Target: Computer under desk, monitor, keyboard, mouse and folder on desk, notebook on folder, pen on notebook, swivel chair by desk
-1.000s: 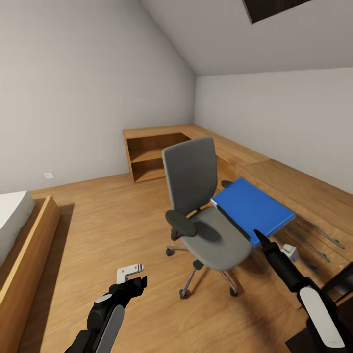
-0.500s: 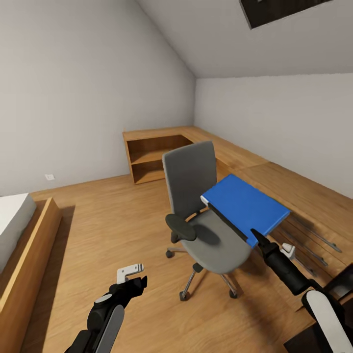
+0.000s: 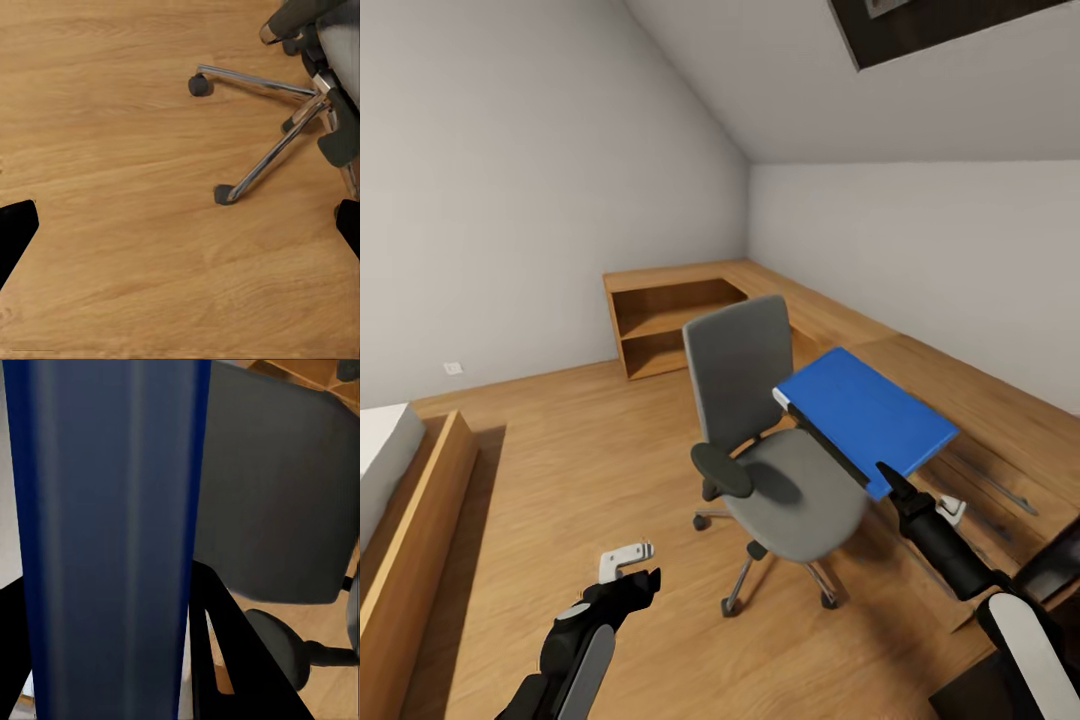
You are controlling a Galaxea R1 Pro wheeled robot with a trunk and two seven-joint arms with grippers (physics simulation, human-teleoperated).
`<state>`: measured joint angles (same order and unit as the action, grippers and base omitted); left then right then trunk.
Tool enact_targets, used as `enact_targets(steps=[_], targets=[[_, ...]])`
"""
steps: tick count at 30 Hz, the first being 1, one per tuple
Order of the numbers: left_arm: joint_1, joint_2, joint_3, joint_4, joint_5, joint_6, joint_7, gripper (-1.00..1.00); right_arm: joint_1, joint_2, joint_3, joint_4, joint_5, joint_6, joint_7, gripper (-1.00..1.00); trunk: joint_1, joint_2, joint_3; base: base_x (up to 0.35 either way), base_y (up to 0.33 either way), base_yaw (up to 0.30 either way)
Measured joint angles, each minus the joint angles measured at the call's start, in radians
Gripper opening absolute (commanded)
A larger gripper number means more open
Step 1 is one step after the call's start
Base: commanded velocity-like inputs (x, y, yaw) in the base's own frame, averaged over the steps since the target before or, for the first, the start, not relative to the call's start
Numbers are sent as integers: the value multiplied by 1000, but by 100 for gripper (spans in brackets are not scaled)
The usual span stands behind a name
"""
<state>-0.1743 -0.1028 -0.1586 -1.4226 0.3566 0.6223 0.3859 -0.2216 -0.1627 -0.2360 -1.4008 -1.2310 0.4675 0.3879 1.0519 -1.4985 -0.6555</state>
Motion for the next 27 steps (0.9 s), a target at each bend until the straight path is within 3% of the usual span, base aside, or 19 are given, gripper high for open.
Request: enact_targets(steps=[4,7,12,20,27], targets=[[0,0,0,83,1,-3,-1,100,0,0,-14,0,0,1,0,-100,-15,28,13,0,0,-262],[0,3,1,247,-2,-25,-1,100,0,2,-38,1,0,1,0,-100,-27,49,22,0,0,-203],[0,41,2,472,-2,-170,-4,100,0,1,-48,2,0,1,0,-100,-46,84,38,0,0,-54],[0,54,5,782,-1,-377,-5,100,0,0,-55,3,0,1,0,-100,-77,140,63,0,0,-5],[0,75,8,970,0,-499,-34,100,0,0,-55,3,0,2,-1,-100,-104,189,85,0,0,0]])
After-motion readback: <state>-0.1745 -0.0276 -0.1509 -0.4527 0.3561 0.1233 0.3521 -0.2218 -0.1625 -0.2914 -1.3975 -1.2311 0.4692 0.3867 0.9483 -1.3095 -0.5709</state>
